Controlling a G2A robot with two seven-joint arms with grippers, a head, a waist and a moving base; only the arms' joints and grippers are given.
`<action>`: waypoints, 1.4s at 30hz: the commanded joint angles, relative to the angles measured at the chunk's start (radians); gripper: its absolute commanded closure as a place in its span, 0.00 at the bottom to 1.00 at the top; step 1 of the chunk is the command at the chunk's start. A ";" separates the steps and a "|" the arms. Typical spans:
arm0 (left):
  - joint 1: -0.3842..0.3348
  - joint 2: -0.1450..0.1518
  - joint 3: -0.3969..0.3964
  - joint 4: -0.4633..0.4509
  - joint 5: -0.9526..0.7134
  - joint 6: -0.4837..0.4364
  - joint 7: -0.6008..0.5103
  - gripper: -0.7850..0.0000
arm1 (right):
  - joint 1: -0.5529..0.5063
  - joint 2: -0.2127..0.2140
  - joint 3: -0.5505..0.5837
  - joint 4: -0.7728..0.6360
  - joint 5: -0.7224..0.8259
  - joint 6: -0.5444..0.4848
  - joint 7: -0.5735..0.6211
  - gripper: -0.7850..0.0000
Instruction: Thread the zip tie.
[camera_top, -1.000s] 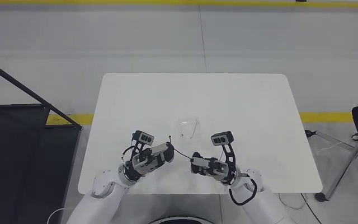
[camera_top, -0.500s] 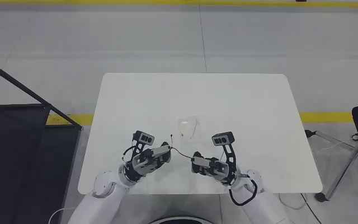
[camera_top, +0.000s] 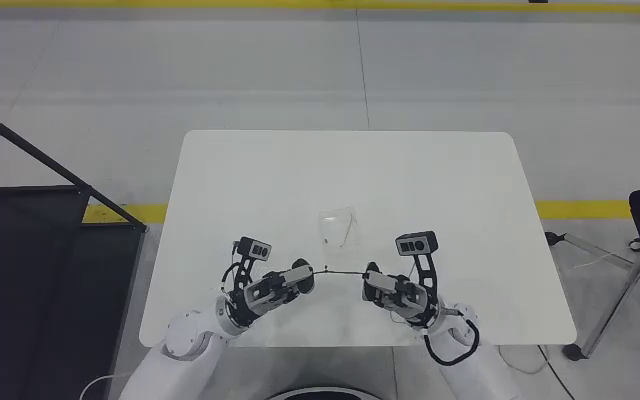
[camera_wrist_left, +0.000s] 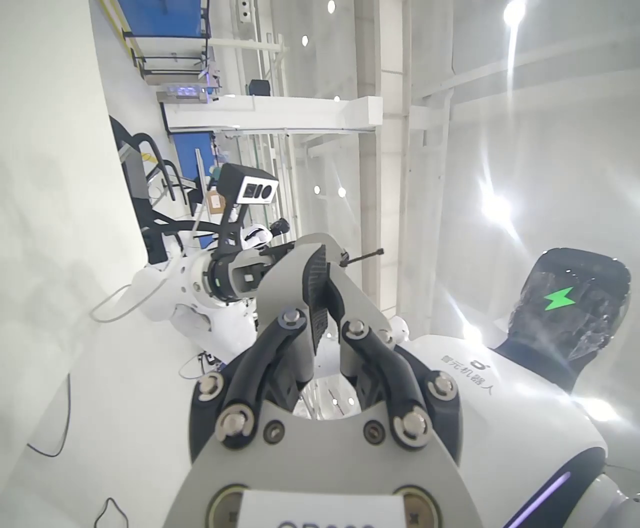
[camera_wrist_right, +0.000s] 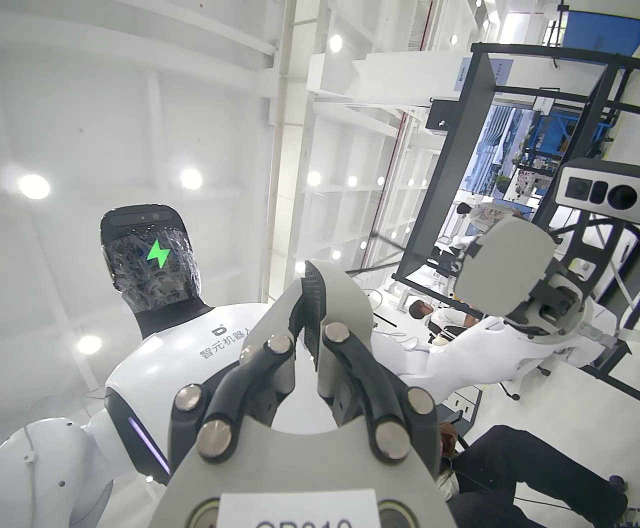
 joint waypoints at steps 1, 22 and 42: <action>0.004 0.002 -0.004 -0.002 0.018 -0.004 -0.006 1.00 | -0.004 -0.001 0.009 -0.003 0.008 0.007 0.007 1.00; 0.020 0.010 -0.022 -0.013 0.095 -0.017 -0.004 0.00 | -0.004 -0.033 0.069 0.019 0.021 0.086 0.086 1.00; 0.228 0.003 -0.246 -0.218 0.546 -0.164 0.601 0.00 | -0.228 -0.010 0.269 -0.381 -0.989 -0.187 -0.364 1.00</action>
